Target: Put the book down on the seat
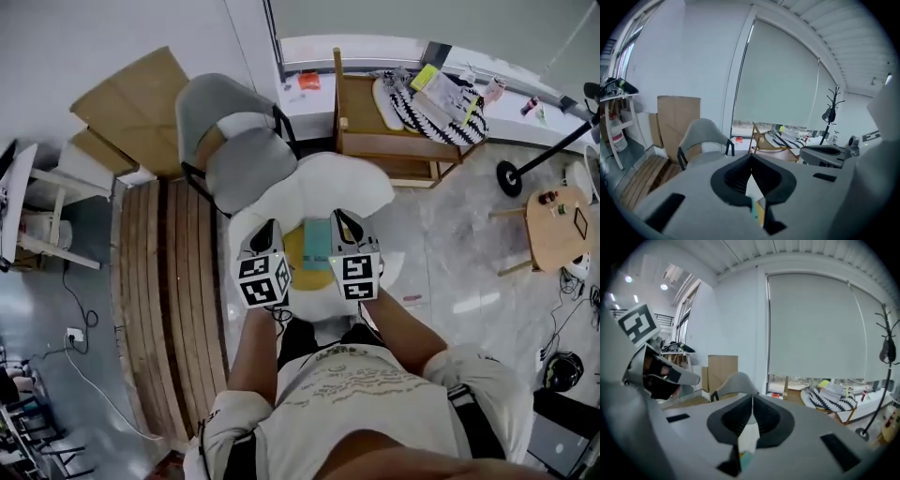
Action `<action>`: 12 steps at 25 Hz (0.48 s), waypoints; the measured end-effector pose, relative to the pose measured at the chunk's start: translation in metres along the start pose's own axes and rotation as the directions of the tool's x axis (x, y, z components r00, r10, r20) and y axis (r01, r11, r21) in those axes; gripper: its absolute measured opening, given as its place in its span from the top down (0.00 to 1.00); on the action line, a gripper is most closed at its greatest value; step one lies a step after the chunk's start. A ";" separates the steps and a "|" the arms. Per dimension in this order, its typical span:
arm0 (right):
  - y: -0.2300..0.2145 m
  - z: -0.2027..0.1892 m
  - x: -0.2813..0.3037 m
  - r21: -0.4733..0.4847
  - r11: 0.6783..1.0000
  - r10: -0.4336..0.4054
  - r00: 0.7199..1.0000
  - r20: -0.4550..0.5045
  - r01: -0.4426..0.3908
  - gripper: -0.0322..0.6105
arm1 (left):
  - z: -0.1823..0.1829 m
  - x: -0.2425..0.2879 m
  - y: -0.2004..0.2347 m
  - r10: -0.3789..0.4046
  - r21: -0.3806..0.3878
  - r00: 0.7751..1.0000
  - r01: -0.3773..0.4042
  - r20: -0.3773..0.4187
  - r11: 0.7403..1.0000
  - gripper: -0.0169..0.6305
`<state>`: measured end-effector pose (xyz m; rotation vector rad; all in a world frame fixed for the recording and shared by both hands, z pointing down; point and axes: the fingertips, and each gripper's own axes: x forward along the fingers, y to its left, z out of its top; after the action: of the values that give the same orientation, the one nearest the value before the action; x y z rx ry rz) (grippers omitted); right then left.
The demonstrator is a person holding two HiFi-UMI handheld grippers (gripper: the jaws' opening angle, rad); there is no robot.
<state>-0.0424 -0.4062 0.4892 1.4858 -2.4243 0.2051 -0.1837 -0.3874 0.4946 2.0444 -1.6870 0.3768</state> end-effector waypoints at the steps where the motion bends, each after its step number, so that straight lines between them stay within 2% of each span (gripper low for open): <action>1: -0.004 0.017 -0.001 0.001 1.000 -0.007 1.000 0.028 0.007 0.90 | 0.014 -0.003 -0.002 -0.001 0.004 1.000 0.001 0.019 1.000 0.94; 6: -0.017 0.100 -0.011 -0.005 1.000 -0.021 0.980 0.195 0.023 0.91 | 0.079 -0.019 -0.023 -0.035 0.032 0.991 0.031 0.127 0.999 0.94; 12: -0.019 0.155 -0.036 0.010 1.000 -0.005 0.964 0.264 0.003 0.91 | 0.134 -0.055 -0.043 -0.054 0.087 0.969 0.034 0.240 0.996 0.94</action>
<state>-0.0364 -0.4262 0.3308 1.6133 -2.6277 0.0174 -0.1640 -0.4032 0.3458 2.2615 -1.7886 0.1897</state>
